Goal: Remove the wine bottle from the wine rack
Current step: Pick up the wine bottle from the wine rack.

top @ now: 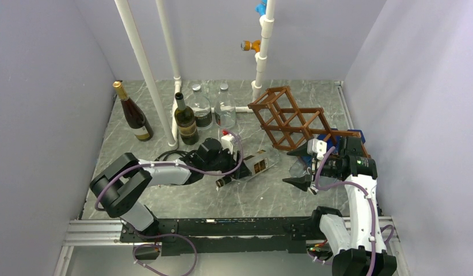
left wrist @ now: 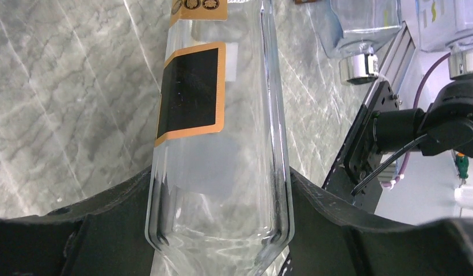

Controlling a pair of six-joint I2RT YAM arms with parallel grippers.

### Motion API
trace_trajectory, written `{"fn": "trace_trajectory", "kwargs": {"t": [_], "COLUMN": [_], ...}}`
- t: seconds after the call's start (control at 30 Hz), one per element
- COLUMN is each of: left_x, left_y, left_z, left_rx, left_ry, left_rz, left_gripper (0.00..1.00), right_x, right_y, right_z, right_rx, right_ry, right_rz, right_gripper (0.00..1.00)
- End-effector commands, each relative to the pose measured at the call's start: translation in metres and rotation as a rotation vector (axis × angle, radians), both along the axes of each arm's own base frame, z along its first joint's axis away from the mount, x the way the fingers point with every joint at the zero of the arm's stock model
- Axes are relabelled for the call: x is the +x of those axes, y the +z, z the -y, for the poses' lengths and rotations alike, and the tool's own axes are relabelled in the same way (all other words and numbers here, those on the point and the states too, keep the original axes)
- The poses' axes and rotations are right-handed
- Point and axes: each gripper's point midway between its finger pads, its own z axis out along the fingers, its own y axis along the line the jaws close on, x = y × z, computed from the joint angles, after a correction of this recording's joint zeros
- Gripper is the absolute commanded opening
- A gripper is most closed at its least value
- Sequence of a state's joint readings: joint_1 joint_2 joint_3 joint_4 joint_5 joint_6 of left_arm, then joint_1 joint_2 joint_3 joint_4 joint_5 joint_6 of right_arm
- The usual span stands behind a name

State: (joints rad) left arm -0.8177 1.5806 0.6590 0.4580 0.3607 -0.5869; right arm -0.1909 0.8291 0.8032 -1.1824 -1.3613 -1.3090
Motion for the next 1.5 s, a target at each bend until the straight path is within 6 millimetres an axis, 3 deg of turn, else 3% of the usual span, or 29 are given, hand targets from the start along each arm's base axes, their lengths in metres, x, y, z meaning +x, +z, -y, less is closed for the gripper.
{"fn": "trace_trajectory", "kwargs": {"t": [0.0,0.3,0.6,0.8,0.9,1.1,1.47], "left_x": [0.004,-0.006,-0.014,-0.022,-0.026,-0.038,-0.045], "left_y": [0.069,0.08,0.082,0.094,0.098,0.103,0.112], "left_z": [0.009,-0.005,-0.031,-0.031,-0.031,-0.029,-0.015], "left_rx": [-0.147,-0.07,0.12,0.148,0.17,0.191,0.174], "left_ry": [-0.048,-0.113,-0.234,-0.303,-0.335,-0.368,-0.37], "left_rz": [0.202,0.281,0.453,0.589,0.631,0.674,0.7], "left_gripper": [0.0,0.0,0.0,0.0,0.0,0.0,0.0], "right_x": [0.0,0.001,0.007,0.009,0.019,0.039,0.029], "right_y": [0.003,0.0,-0.003,-0.012,-0.015,-0.035,-0.083], "right_z": [-0.002,-0.002,-0.007,-0.028,-0.04,-0.063,-0.081], "right_rx": [0.012,0.009,-0.042,-0.126,-0.142,-0.198,-0.292], "right_ry": [0.013,0.018,0.109,0.307,0.352,0.345,0.371], "right_rz": [0.035,0.04,0.057,0.06,0.056,0.023,-0.064], "right_gripper": [1.0,1.0,1.0,1.0,1.0,1.0,1.0]}}
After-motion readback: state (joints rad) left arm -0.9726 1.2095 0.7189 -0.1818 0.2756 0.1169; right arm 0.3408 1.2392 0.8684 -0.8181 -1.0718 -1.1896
